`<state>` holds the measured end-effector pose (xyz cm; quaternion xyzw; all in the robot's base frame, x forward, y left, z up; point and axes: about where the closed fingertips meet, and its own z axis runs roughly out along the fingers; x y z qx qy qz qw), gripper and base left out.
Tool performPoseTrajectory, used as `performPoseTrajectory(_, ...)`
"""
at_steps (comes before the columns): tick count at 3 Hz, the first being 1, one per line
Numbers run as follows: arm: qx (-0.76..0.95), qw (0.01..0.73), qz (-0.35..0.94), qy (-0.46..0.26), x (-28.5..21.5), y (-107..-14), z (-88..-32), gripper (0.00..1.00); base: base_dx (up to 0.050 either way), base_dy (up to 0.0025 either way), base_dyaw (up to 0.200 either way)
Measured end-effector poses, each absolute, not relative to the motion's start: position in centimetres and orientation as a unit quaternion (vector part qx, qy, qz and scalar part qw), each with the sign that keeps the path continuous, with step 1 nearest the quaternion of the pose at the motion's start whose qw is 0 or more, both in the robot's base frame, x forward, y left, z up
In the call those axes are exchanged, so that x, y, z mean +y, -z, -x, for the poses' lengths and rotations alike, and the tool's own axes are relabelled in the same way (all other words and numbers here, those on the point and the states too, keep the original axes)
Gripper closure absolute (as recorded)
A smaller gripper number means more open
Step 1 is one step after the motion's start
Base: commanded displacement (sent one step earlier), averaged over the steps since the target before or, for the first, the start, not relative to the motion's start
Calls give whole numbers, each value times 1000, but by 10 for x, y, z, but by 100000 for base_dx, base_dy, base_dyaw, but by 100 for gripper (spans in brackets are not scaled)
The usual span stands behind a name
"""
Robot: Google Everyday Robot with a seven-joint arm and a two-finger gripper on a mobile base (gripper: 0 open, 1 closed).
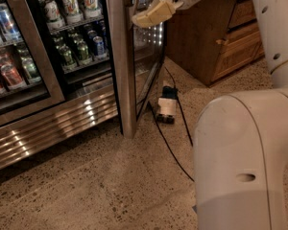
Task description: Open right fridge door
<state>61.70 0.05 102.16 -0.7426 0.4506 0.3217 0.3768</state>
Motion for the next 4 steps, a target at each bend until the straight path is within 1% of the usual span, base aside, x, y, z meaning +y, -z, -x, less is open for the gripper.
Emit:
performPoseTrajectory(2, 451, 377, 743, -322, 2, -1021, -619, 12, 0, 0, 0)
performPoseTrajectory(3, 451, 377, 743, -322, 2, -1020, -619, 0, 0, 0, 0)
performPoseTrajectory(4, 451, 377, 743, -322, 2, -1020, -619, 0, 0, 0, 0)
